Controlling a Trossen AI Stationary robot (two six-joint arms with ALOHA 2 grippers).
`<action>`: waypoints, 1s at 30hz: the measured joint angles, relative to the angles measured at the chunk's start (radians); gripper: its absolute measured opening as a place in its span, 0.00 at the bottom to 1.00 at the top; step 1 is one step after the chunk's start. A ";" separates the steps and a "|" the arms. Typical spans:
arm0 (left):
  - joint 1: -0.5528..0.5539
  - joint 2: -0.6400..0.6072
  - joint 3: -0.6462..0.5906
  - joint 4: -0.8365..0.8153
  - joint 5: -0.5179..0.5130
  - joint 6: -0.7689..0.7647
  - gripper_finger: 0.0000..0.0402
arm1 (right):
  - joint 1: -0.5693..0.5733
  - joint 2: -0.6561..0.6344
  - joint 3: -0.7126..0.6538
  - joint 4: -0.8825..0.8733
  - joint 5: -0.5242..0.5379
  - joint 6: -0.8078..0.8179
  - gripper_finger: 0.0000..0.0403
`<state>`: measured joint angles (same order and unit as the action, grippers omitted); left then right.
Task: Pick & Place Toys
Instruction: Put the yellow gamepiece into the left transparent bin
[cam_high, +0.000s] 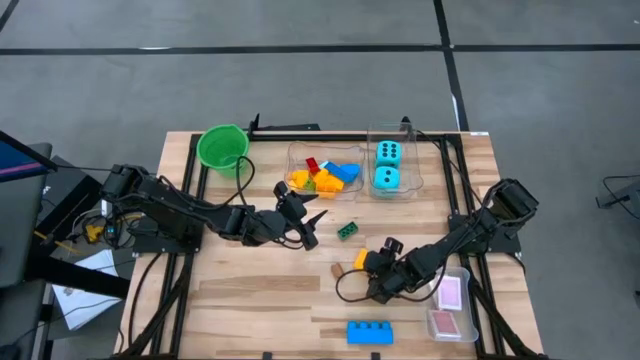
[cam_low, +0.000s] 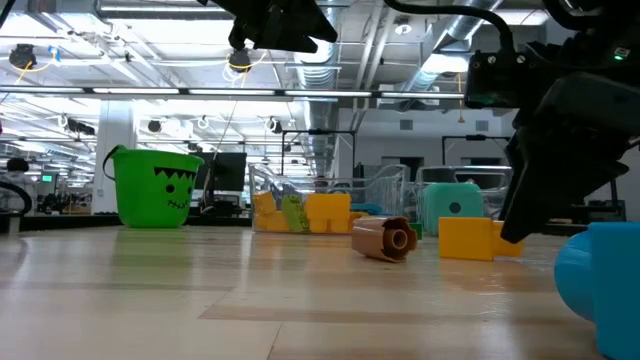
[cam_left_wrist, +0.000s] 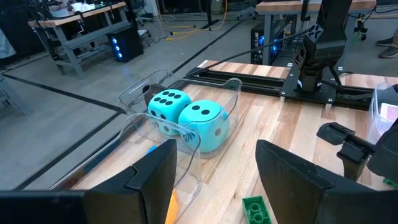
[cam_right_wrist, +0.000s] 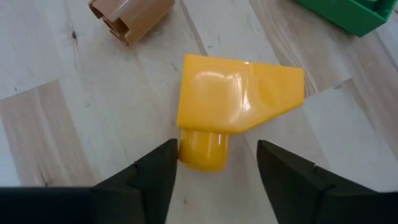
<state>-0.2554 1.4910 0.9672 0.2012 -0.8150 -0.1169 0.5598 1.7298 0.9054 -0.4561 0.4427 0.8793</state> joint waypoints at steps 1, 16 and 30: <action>0.000 0.000 0.000 0.000 0.000 0.000 0.53 | 0.000 0.000 0.000 0.000 0.000 -0.001 0.50; 0.000 0.000 0.000 0.000 -0.001 0.000 0.53 | -0.006 -0.003 0.004 0.011 0.016 -0.043 0.15; 0.000 0.000 0.000 0.000 -0.004 0.000 0.53 | -0.003 -0.002 0.002 0.053 0.014 -0.057 0.11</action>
<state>-0.2554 1.4910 0.9672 0.2012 -0.8192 -0.1169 0.5564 1.7283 0.9077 -0.4030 0.4568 0.8227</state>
